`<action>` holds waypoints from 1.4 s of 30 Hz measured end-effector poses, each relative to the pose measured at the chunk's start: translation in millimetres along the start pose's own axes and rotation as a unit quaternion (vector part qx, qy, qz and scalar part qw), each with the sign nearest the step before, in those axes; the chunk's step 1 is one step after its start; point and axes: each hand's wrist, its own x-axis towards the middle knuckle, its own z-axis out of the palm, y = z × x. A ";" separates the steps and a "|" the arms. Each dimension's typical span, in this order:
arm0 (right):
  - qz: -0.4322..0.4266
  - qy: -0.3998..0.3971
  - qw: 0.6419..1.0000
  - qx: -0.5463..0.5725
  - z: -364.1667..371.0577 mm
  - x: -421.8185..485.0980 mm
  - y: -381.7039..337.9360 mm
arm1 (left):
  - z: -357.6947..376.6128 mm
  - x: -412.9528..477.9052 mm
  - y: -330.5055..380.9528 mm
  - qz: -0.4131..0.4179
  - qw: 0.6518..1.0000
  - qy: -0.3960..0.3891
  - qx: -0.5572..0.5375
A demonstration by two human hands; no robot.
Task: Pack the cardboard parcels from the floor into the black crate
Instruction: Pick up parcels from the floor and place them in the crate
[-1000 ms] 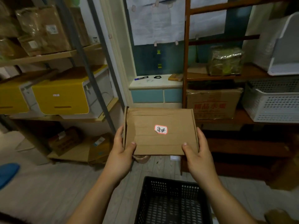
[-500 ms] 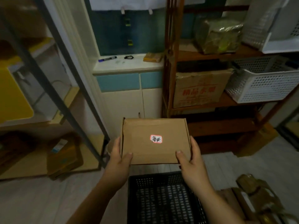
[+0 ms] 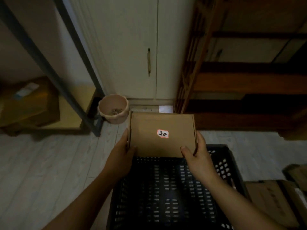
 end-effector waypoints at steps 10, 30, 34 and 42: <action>-0.091 0.021 0.996 0.001 63.4 63.0 171.3 | 96.4 37.7 -116.6 0.033 0.997 0.060 -0.035; -0.029 -0.070 0.987 -0.141 93.1 27.2 274.8 | 166.7 18.2 -192.2 -0.218 0.974 -0.044 0.045; 0.009 -0.089 0.984 -0.155 103.7 31.0 287.0 | 178.3 23.0 -211.6 -0.247 0.962 -0.062 0.094; 0.153 -0.172 0.942 -0.245 131.9 43.4 307.5 | 195.4 17.5 -251.1 -0.298 0.935 -0.121 0.147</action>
